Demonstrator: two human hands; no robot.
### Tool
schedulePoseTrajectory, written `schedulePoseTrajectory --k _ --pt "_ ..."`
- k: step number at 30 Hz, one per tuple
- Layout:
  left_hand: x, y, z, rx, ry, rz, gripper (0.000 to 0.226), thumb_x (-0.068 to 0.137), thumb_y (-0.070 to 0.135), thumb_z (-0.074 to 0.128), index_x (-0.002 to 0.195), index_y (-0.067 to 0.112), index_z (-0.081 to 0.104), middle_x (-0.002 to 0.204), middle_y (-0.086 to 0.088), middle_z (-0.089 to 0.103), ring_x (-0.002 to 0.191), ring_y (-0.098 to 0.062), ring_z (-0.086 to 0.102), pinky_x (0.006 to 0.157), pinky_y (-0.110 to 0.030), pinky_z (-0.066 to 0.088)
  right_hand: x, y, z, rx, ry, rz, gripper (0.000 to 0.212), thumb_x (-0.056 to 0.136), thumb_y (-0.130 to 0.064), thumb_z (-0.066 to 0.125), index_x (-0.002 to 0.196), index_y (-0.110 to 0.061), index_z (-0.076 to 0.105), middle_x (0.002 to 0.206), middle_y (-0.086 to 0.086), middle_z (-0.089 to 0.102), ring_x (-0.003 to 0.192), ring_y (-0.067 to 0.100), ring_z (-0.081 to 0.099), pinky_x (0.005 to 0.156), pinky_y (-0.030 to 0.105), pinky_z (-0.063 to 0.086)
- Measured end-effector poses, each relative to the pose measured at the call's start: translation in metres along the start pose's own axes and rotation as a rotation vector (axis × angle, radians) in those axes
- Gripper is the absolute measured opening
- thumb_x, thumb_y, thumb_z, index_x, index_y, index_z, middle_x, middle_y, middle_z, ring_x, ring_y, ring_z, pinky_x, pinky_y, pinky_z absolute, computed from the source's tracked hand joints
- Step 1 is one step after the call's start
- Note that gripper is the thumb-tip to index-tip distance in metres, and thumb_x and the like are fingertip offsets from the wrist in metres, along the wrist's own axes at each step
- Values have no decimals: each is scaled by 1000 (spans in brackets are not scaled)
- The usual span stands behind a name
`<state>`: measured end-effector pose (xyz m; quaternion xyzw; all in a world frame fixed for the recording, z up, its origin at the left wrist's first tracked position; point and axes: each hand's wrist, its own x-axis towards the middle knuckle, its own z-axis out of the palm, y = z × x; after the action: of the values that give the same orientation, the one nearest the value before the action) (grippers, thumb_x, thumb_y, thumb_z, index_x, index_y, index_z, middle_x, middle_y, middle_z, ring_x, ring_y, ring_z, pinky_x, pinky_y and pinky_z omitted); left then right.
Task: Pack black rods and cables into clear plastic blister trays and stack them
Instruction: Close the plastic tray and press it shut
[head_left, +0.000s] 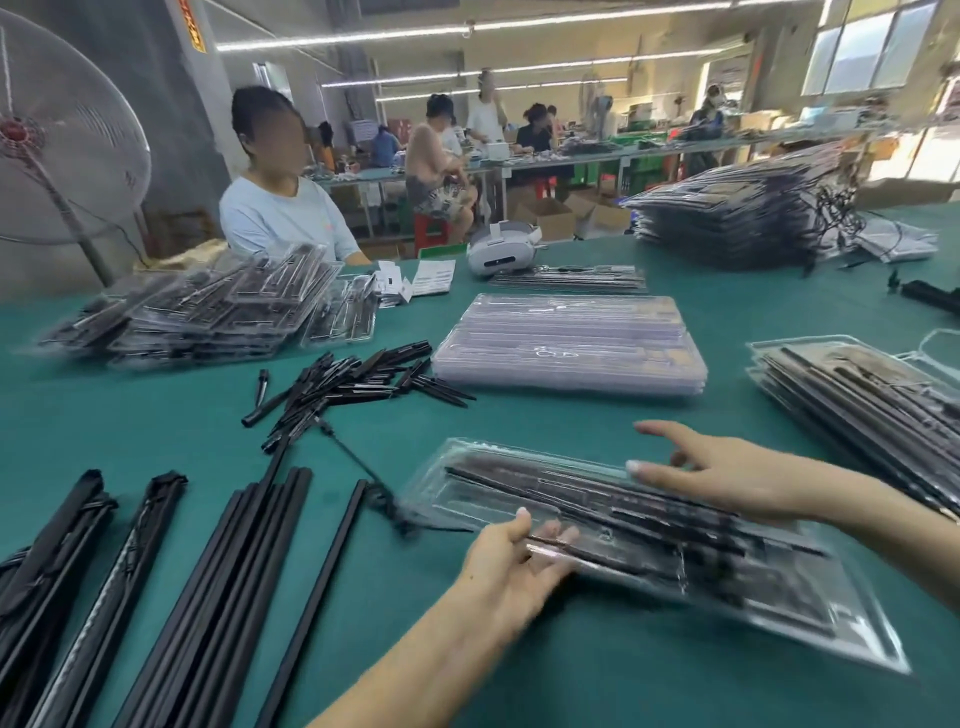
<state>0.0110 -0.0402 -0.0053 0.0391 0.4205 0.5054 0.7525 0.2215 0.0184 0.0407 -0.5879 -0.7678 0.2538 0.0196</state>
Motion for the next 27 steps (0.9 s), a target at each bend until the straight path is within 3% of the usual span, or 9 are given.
schedulePoseTrajectory --k 3,6,8,10,12,14,17,22,27 --pt "-4 -14 6 -79 23 9 21 101 10 42 94 -8 51 90 -18 56 89 -33 55 75 -45 48 -15 -17 29 -170 3 -259 95 56 -99 25 137 -65 -11 160 -7 4 147 12 3 118 50 13" --pt "-12 -23 2 177 -48 -30 19 98 12 46 89 -1 57 86 -16 63 82 -26 57 75 -36 46 -15 -23 62 -407 -42 -343 90 65 -92 27 127 -65 -32 152 -8 -33 141 16 -30 116 56 -7" --pt "-26 -15 -7 377 -145 -86 16 95 9 47 94 1 61 93 -15 69 86 -24 63 72 -32 51 -13 -24 77 -561 68 -362 81 78 -81 23 139 -55 -23 155 1 -23 144 20 -18 116 56 6" --pt "-38 0 -24 692 -169 -64 21 97 16 47 103 3 64 93 -10 73 85 -19 68 74 -27 54 -12 -22 80 -608 272 -398 65 89 -65 21 147 -37 29 151 12 35 138 26 38 98 54 45" --pt "-50 19 -45 1015 -126 130 26 98 23 49 86 11 69 76 -8 73 64 -12 68 59 -18 51 -13 -14 83 -547 355 -408 65 97 -55 12 128 -26 62 124 7 65 110 26 65 75 49 58" --pt "-60 38 -66 1248 13 516 32 94 20 58 64 18 67 61 0 70 53 -5 61 54 -12 43 -13 -5 92 -549 442 -427 69 102 -48 4 126 -24 64 123 5 66 109 26 65 77 51 57" --pt "-65 58 -91 1748 243 1049 15 79 45 72 78 32 64 82 19 63 83 4 54 79 -17 40 -18 -8 101 -525 528 -444 65 102 -45 7 128 -23 63 126 6 65 109 24 66 85 52 53" --pt "-43 56 -122 2061 164 930 40 76 70 57 107 46 51 119 29 31 119 14 14 101 -21 12 -28 -4 115 -460 695 -511 52 103 -44 16 132 -25 54 123 7 66 100 23 69 93 45 36" --pt "-39 74 -119 2215 -126 958 45 85 72 31 90 32 51 96 23 48 100 9 40 105 -20 13 -40 5 112 -423 685 -564 47 100 -51 22 133 -26 45 131 3 60 111 14 62 98 41 35"
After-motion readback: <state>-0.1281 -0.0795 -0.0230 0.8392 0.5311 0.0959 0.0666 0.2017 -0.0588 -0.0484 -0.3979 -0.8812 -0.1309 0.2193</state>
